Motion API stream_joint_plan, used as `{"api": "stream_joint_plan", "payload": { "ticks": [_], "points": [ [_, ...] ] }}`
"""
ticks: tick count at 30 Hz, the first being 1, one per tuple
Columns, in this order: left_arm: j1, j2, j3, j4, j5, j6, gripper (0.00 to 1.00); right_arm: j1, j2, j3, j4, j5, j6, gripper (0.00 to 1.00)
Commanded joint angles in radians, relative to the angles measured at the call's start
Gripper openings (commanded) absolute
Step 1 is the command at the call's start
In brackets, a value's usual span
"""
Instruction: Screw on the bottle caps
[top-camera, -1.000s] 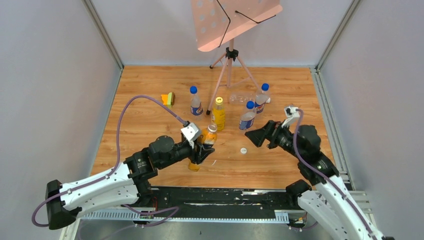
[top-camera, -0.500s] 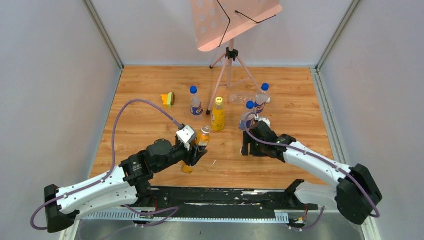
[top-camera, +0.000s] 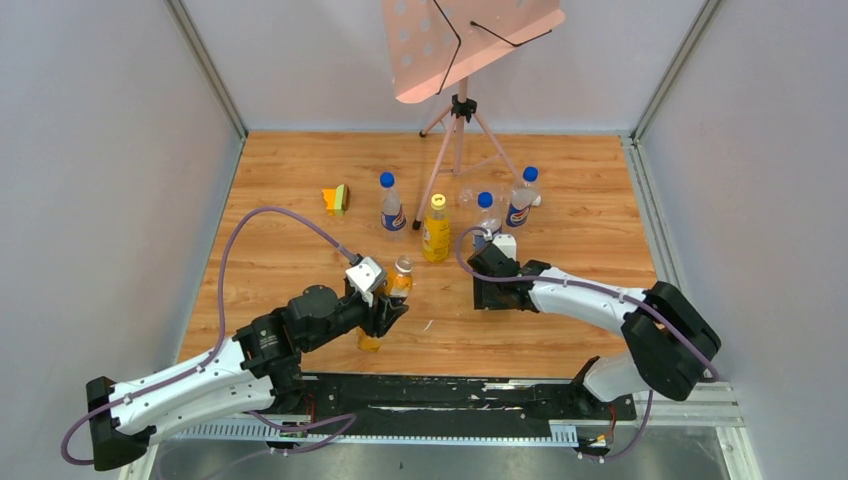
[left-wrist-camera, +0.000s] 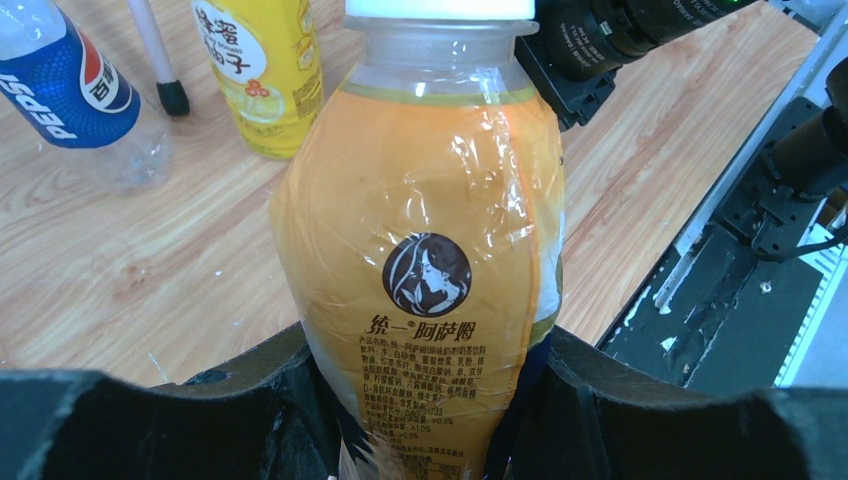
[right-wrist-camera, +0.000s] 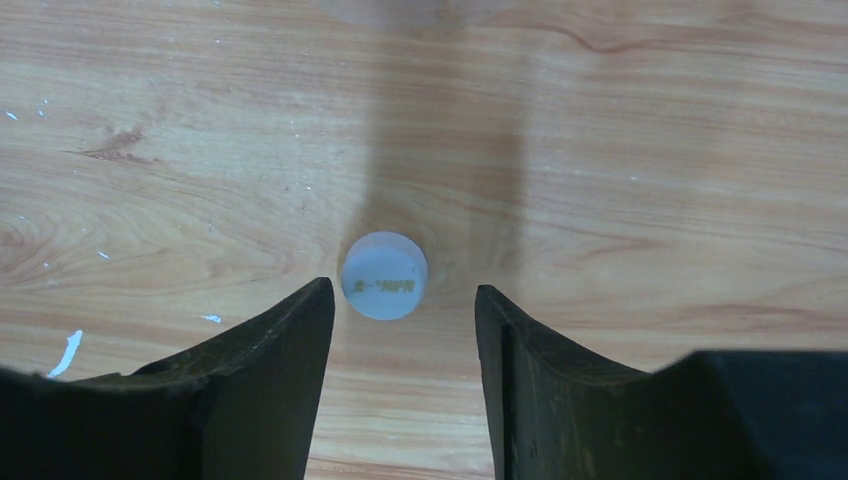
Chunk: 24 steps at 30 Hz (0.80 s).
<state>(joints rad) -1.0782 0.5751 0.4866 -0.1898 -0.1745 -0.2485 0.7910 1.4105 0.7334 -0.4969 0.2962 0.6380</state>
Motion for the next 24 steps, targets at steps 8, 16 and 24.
{"api": "stream_joint_plan", "payload": {
  "ticks": [8,16,24],
  "points": [
    [0.001,-0.012,-0.002,0.003,0.001,-0.011,0.41,0.034,0.093,0.061,0.040,0.043,0.030,0.44],
    [0.000,-0.015,0.000,-0.002,0.004,-0.010,0.41,0.035,0.057,0.017,0.018,0.017,0.057,0.18],
    [0.000,-0.007,0.000,0.004,0.001,0.010,0.41,0.036,-0.124,-0.010,-0.056,-0.090,0.007,0.01]
  ]
}}
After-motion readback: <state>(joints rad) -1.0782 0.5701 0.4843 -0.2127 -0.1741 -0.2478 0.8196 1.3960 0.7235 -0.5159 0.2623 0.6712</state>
